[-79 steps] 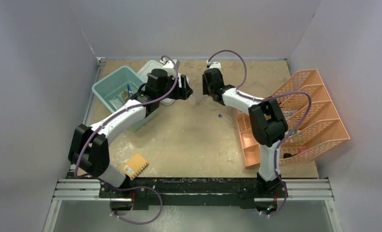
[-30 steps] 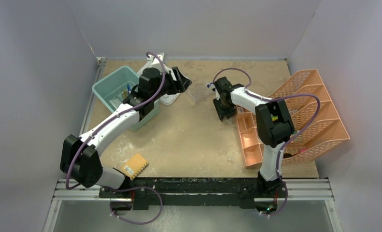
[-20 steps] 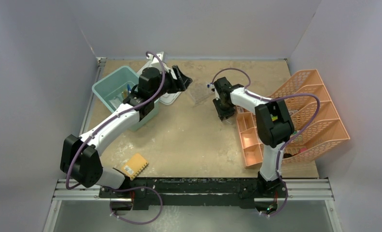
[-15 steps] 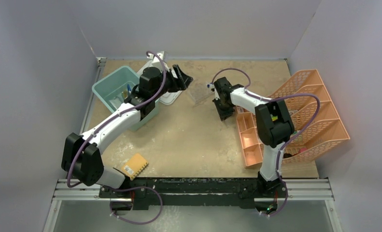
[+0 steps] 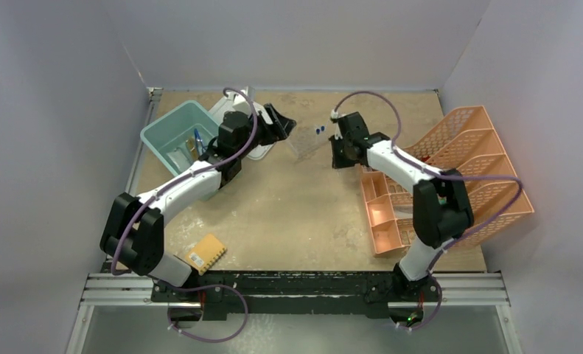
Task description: Organize the chemistry lab equipment
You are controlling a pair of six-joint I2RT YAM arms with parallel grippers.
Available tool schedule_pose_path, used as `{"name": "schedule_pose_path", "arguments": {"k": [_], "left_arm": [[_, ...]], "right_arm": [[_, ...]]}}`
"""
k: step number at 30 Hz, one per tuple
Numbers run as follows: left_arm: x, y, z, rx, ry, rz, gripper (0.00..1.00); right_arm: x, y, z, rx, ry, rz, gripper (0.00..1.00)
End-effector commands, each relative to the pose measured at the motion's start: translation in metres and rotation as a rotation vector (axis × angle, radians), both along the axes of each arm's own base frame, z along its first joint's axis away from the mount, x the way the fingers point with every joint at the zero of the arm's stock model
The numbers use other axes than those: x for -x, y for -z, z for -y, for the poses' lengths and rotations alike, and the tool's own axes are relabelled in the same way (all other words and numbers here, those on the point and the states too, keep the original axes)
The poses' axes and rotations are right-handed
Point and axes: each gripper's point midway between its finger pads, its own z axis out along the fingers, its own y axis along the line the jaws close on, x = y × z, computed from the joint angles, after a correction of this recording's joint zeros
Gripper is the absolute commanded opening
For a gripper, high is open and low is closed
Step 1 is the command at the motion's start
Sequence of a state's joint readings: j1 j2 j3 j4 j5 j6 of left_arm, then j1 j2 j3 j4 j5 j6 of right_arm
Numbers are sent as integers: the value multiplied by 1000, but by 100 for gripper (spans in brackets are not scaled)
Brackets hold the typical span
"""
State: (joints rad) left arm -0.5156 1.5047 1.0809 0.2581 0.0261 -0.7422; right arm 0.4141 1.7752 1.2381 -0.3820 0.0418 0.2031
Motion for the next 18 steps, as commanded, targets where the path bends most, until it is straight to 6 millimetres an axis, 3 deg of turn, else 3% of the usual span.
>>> {"name": "schedule_pose_path", "arguments": {"k": [1,4,10,14,18], "left_arm": [[8,-20,4,139,19,68,73],[20,-21,19,165,98,69,72],[53,-47,49,215,287,99,72],[72,-55,55,254,353,126,73],[88,-66,63,290,431,160,70]], "right_arm": [[-31,-108,-30,-252,33,307,9],[-33,-157,-40,-382,54,405,10],[-30,-239,-57,-618,80,523,11],[-23,-279,-65,-730,69,574,13],[-15,-300,-72,-806,43,570,14]]}}
